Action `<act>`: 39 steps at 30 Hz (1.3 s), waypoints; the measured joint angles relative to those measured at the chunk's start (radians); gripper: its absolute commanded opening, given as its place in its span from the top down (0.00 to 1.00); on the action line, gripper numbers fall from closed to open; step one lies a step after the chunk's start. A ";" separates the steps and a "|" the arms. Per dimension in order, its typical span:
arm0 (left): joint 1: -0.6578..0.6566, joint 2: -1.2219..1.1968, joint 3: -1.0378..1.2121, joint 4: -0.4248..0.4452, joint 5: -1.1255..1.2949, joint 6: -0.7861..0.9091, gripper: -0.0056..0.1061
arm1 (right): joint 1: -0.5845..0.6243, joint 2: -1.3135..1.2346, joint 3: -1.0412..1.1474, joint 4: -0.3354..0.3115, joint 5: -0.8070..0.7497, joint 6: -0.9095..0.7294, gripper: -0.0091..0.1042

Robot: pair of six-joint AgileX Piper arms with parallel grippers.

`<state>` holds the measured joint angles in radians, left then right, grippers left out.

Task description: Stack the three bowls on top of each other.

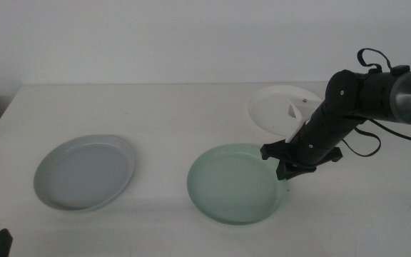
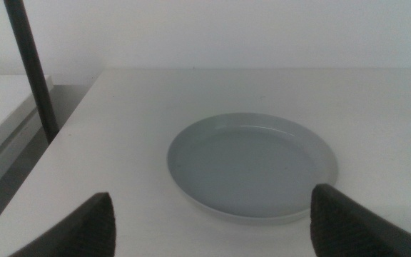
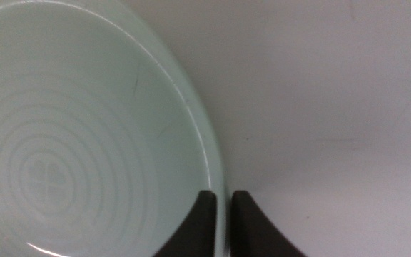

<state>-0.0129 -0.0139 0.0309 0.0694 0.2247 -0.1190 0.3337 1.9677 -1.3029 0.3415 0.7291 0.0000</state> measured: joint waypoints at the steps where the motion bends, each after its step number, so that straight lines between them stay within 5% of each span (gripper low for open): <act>1: 0.000 0.000 0.000 0.000 0.000 0.000 0.01 | 0.000 0.000 0.000 0.000 0.000 0.000 0.73; 7: 0.000 0.000 0.000 0.000 -0.001 0.000 0.01 | -0.013 -0.001 -0.032 -0.005 0.043 0.000 0.38; 10: 0.000 0.000 0.000 0.000 -0.001 0.000 0.01 | -0.045 -0.003 -0.113 -0.015 0.095 0.000 0.29; 23: 0.000 0.000 0.000 0.000 -0.001 0.000 0.01 | -0.277 0.168 -0.646 -0.097 0.170 0.000 0.39; 29: 0.000 0.000 0.000 0.000 -0.001 0.000 0.01 | -0.283 0.351 -0.865 -0.157 0.243 0.000 0.39; 39: 0.000 0.000 0.000 0.000 -0.001 0.000 0.01 | -0.283 0.517 -0.985 -0.168 0.295 0.000 0.45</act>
<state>-0.0129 -0.0139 0.0309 0.0694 0.2240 -0.1190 0.0510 2.4850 -2.2880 0.1738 1.0236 0.0000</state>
